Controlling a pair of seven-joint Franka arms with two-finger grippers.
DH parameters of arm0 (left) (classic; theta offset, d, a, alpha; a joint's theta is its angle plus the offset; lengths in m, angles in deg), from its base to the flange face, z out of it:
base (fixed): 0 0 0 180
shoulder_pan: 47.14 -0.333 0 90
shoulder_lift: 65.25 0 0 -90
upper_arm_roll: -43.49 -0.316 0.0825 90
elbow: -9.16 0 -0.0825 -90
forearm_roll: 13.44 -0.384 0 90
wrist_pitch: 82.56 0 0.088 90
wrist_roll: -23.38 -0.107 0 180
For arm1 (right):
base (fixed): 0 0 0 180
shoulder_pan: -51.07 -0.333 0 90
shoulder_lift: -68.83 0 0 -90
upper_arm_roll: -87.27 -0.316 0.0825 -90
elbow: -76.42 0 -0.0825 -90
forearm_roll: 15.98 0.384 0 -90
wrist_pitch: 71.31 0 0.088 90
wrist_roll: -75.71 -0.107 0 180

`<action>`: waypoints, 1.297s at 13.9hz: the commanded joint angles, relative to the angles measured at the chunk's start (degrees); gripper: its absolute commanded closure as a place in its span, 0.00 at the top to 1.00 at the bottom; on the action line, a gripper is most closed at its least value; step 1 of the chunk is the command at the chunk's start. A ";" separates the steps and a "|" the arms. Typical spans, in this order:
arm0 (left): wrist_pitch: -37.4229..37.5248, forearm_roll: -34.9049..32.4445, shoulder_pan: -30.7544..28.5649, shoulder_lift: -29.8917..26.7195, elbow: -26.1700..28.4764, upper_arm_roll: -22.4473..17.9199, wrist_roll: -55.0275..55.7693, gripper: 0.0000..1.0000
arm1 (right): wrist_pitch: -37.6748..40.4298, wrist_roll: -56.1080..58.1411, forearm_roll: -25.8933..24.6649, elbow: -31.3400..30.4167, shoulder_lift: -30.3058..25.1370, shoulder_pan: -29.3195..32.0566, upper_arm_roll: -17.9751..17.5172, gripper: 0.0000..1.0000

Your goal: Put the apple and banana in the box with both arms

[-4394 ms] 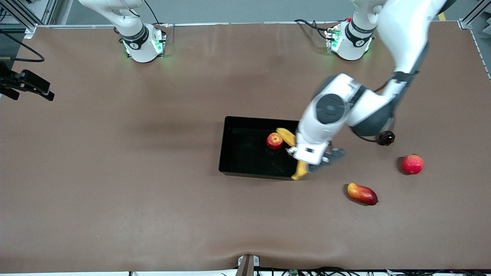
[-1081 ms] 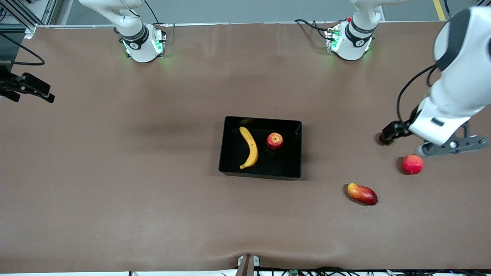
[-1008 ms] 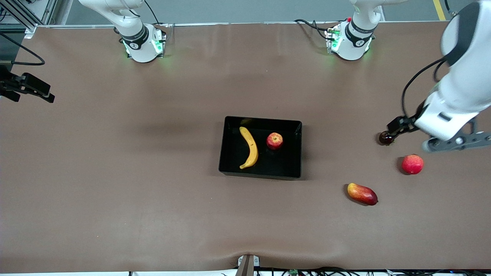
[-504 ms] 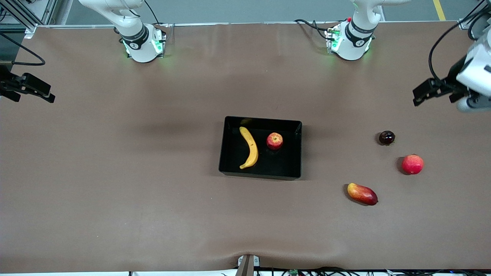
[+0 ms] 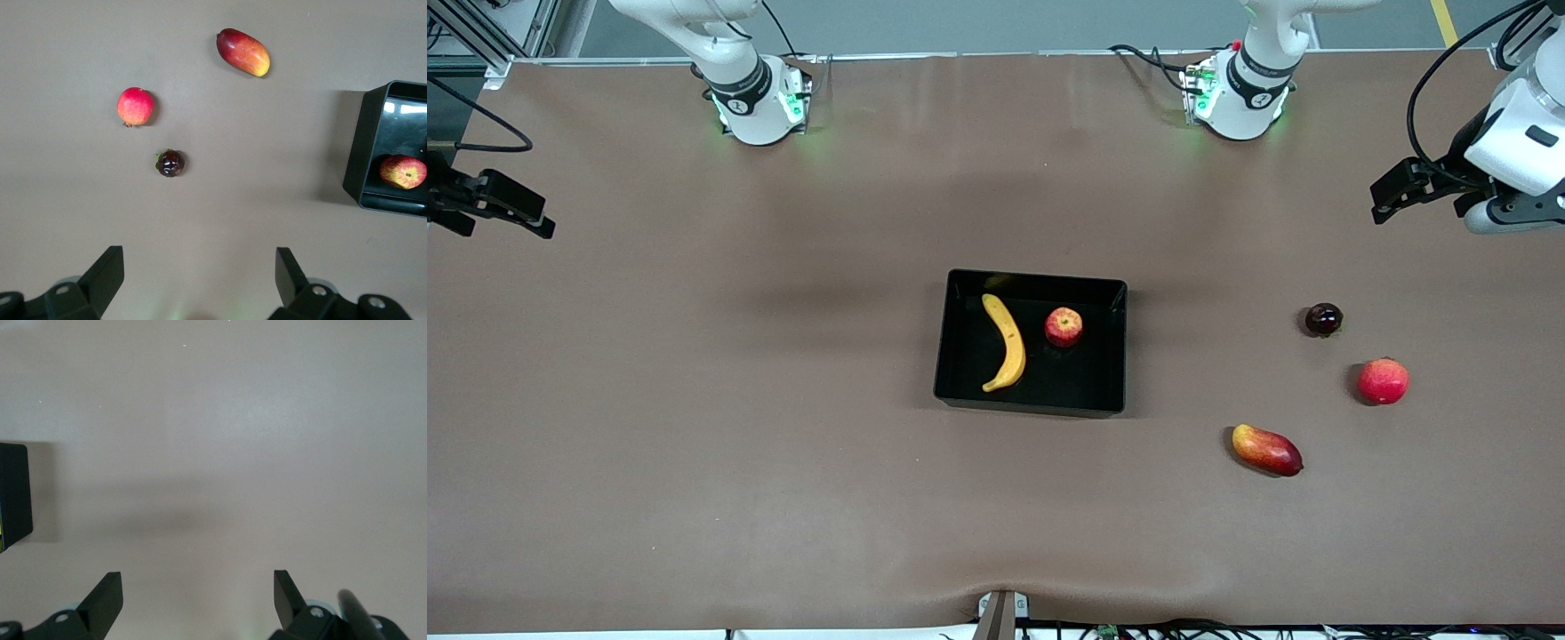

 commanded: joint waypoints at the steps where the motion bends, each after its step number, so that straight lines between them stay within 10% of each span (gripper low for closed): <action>1: -0.51 1.22 0.10 -0.94 1.01 -0.23 -0.62 1.00 | 0.24 0.01 -1.13 1.03 0.08 0.20 -0.23 1.00; 18: 1.43 0.96 0.71 0.90 -3.47 0.13 1.31 1.00 | 0.15 1.33 -0.61 0.85 0.17 1.87 -0.14 1.00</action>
